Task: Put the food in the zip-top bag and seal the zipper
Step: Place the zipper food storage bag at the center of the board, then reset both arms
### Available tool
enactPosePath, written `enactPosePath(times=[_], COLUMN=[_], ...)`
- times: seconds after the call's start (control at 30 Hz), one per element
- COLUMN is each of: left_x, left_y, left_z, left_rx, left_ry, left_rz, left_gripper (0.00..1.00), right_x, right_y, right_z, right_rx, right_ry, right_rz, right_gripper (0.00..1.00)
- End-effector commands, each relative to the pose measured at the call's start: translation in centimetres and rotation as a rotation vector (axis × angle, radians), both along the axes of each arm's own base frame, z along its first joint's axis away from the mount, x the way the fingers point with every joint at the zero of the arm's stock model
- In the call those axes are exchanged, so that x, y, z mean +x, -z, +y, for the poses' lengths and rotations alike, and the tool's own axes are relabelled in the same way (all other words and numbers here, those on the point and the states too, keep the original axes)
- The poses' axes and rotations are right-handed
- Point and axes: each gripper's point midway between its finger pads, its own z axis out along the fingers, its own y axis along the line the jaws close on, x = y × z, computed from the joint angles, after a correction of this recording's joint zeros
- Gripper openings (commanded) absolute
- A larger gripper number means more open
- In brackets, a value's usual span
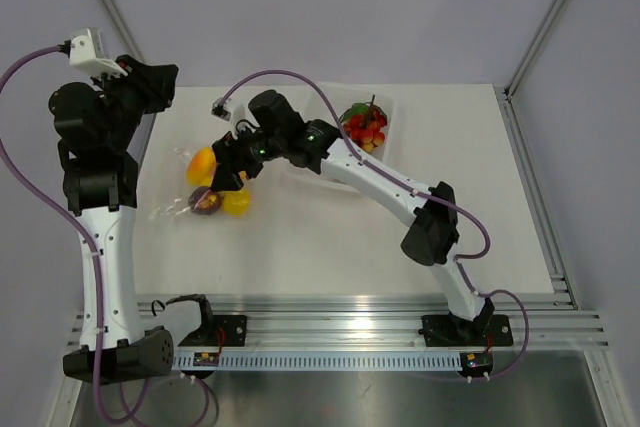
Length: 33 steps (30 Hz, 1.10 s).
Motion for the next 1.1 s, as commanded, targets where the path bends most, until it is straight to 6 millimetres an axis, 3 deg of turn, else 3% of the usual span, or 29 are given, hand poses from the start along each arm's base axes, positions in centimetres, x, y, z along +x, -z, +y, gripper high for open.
enactPosePath(times=[0.0, 0.07, 0.13, 0.17, 0.2, 0.23, 0.27, 0.3, 0.33, 0.37, 0.4, 0.43, 0.47, 0.5, 0.53, 0.57, 0.6, 0.63, 0.67, 0.87, 1.07], left_x=[-0.1, -0.2, -0.3, -0.2, -0.3, -0.4, -0.2, -0.2, -0.2, 0.0, 0.3, 0.3, 0.3, 1.0, 0.8, 1.0, 1.0, 0.9, 0.9, 0.6, 0.7], left_y=[-0.2, 0.1, 0.5, 0.9, 1.3, 1.6, 2.3, 2.8, 3.3, 4.3, 4.9, 5.9, 6.7, 7.8, 8.8, 10.0, 10.7, 11.1, 11.7, 15.2, 16.1], left_z=[-0.6, -0.8, -1.3, -1.4, -1.7, -1.9, -2.2, -2.5, -2.8, -3.5, -3.6, -3.9, -4.9, -4.6, -5.4, -6.2, -6.6, -6.9, -7.7, -8.7, -9.2], left_rx=[-0.018, -0.017, -0.021, -0.018, -0.018, -0.014, -0.013, -0.009, 0.006, 0.015, 0.023, 0.054, 0.07, 0.084, 0.112, 0.122, 0.129, 0.135, 0.138, 0.165, 0.16], left_ry=[0.04, 0.052, 0.076, 0.084, 0.104, 0.117, 0.13, 0.145, 0.155, 0.177, 0.167, 0.168, 0.188, 0.158, 0.177, 0.19, 0.2, 0.21, 0.23, 0.239, 0.252], left_rz=[-0.014, -0.006, 0.006, 0.013, 0.026, 0.032, 0.051, 0.065, 0.077, 0.101, 0.119, 0.151, 0.175, 0.209, 0.236, 0.267, 0.281, 0.285, 0.296, 0.359, 0.376], left_gripper=[0.26, 0.31, 0.35, 0.38, 0.39, 0.39, 0.41, 0.41, 0.42, 0.44, 0.46, 0.47, 0.49, 0.55, 0.59, 0.64, 0.72, 0.75, 0.77, 0.82, 0.83], right_x=[2.9, 3.4, 4.5, 4.8, 5.5, 5.7, 6.0, 6.3, 6.9, 7.2, 7.2, 7.0, 7.5, 7.1, 6.9, 6.3, 5.8, 5.0, 4.6, 0.3, -1.8], right_y=[-8.0, -9.6, -8.1, -9.3, -7.4, -6.9, -8.2, -6.2, -6.0, -7.0, -5.2, -6.4, -6.0, -4.3, -4.0, -3.4, -3.1, -3.7, -2.9, -1.2, -0.2], right_z=[-5.6, -7.9, -10.1, -11.8, -13.2, -14.4, -16.6, -18.1, -20.0, -22.5, -24.2, -26.5, -28.9, -30.8, -32.3, -35.2, -36.4, -37.8, -39.4, -44.7, -45.3], right_rx=[0.063, 0.056, -0.01, -0.008, -0.062, -0.082, -0.074, -0.132, -0.151, -0.148, -0.203, -0.183, -0.217, -0.277, -0.302, -0.345, -0.367, -0.353, -0.395, -0.425, -0.352], right_ry=[0.174, 0.26, 0.338, 0.412, 0.457, 0.498, 0.581, 0.629, 0.7, 0.806, 0.862, 0.943, 1.052, 1.102, 1.158, 1.243, 1.274, 1.311, 1.364, 1.48, 1.47], right_rz=[-0.192, -0.224, -0.21, -0.226, -0.206, -0.201, -0.216, -0.197, -0.196, -0.203, -0.185, -0.186, -0.211, -0.212, -0.223, -0.244, -0.251, -0.252, -0.262, -0.202, -0.13], right_gripper=[0.79, 0.78, 0.82, 0.83, 0.88, 0.91, 0.98, 1.0, 0.99, 0.99, 1.0, 1.0, 0.99, 0.99, 1.0, 0.99, 0.99, 0.99, 0.99, 0.99, 1.0])
